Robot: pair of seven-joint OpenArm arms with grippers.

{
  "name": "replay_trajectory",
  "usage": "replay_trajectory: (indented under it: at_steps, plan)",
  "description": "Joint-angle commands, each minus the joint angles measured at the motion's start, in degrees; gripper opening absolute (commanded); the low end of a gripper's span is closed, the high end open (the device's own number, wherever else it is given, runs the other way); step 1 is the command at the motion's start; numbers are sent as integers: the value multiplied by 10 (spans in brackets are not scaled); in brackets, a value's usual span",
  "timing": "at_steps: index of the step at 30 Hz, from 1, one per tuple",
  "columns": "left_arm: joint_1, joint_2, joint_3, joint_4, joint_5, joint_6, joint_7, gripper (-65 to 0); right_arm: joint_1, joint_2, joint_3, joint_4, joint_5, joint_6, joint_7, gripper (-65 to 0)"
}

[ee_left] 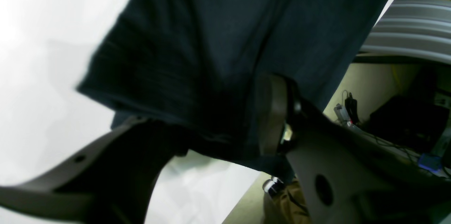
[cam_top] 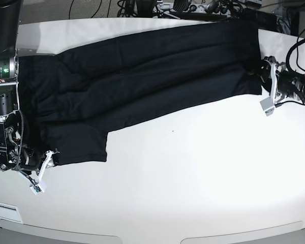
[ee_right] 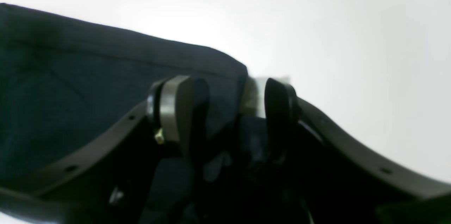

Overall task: Fold the T-shirt properly
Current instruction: 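Lower the folded edge and open both grippers, adjusting with the right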

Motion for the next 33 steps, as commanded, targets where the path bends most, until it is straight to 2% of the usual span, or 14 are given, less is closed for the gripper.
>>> replay_trajectory:
  at_steps: [1, 4, 7, 16, 19, 23, 25, 28, 31, 33]
  plan:
    - [-9, -14, -8, 5, -10, -5, -3, -342, 17, 7, 5, 8, 3, -2, 12, -303]
    - [-9, -14, -8, 5, -10, -5, -3, -342, 12, 5, 5, 8, 0, -2, 12, -303]
    - [-9, -14, -8, 5, -10, -5, -3, -342, 5, 5, 5, 7, -5, -27, 12, -303]
    - [-9, -14, -8, 5, -14, -5, -2, -342, -19, -7, 5, 7, 31, -10, 14, -310]
    - [-9, -14, -8, 5, -13, -5, -2, -342, -18, -7, 5, 7, 47, -7, 15, -389]
    - [-10, -14, -8, 5, -14, -5, -3, -342, -14, -7, 6, 7, 47, -8, 16, -650]
    - [-10, -14, -8, 5, -14, -5, -3, -342, -11, -7, 6, 7, 48, -3, 16, -650]
    - [-10, -14, -8, 5, -14, -5, -8, -342, -5, -5, 6, 10, 66, 31, 13, -650]
    - [-10, -14, -8, 5, -14, -5, -12, -342, -6, 8, 6, 33, 152, 88, -19, -650]
    - [-10, -14, -8, 5, -13, -5, -12, -342, -7, 22, 6, 54, 226, 95, -63, -650]
